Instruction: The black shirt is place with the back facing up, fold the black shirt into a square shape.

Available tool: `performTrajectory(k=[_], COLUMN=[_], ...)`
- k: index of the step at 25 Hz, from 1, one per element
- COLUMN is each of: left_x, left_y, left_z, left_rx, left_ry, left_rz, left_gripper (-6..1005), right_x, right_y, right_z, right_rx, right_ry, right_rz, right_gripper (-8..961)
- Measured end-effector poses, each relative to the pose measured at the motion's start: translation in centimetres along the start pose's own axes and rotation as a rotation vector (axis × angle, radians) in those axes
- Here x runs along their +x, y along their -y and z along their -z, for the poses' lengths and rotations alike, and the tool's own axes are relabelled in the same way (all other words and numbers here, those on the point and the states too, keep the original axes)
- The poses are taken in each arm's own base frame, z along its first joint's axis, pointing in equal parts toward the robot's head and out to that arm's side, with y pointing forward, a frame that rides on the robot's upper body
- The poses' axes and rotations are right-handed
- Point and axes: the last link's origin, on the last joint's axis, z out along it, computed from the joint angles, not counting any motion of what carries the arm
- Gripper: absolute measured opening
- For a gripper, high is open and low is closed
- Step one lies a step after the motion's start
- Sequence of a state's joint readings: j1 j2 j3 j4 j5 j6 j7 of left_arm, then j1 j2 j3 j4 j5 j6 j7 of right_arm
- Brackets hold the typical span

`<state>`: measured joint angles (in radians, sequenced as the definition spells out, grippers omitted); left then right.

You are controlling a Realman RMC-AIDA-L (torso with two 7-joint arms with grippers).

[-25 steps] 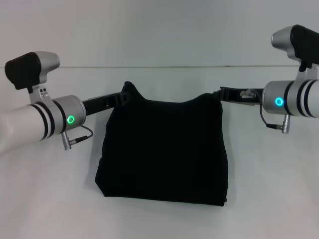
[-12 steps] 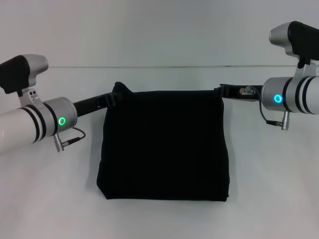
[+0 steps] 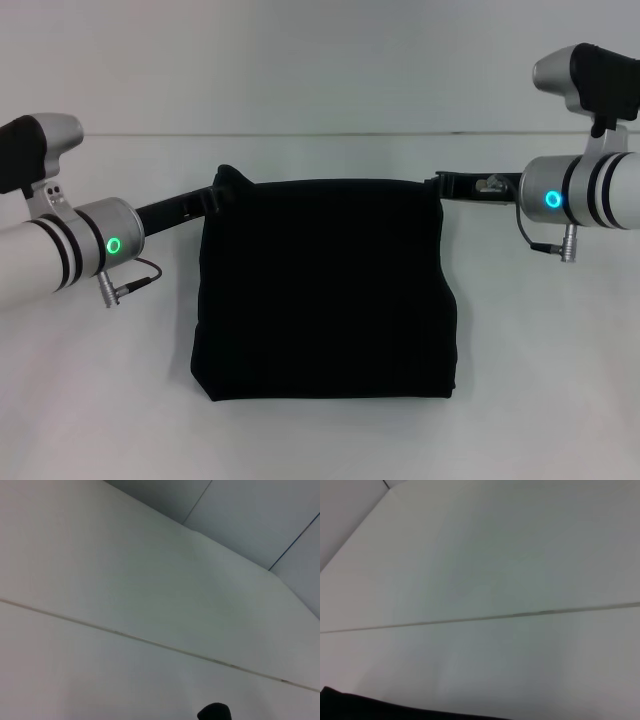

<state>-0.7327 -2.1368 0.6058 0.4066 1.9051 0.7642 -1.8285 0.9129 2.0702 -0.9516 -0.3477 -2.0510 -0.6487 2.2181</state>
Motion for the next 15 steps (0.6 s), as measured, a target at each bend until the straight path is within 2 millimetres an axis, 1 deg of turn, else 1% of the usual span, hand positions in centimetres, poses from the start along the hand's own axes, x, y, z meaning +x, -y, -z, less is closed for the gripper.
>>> performTrajectory(k=[6,14,15], left_x=[-0.19,-0.65,-0.67], left_y=[0.27,0.46,0.46], left_z=[0.14,0.25,0.25], left_rx=[0.009,0.015,0.016], left_ry=[0.000,0.004,0.004], left_rz=[0.005,0.011,0.011], left_gripper=[78,78,78], right_x=[0.15,0.31,0.28], right_y=[-0.68,-0.85,-0.86], right_z=[-0.36,-0.46,-0.46], right_rx=[-0.007,-0.009,-0.009], right_ry=[-0.008,-0.016,-0.016], right_rz=[0.017,0.028,0.031], right_gripper=[29,36,79])
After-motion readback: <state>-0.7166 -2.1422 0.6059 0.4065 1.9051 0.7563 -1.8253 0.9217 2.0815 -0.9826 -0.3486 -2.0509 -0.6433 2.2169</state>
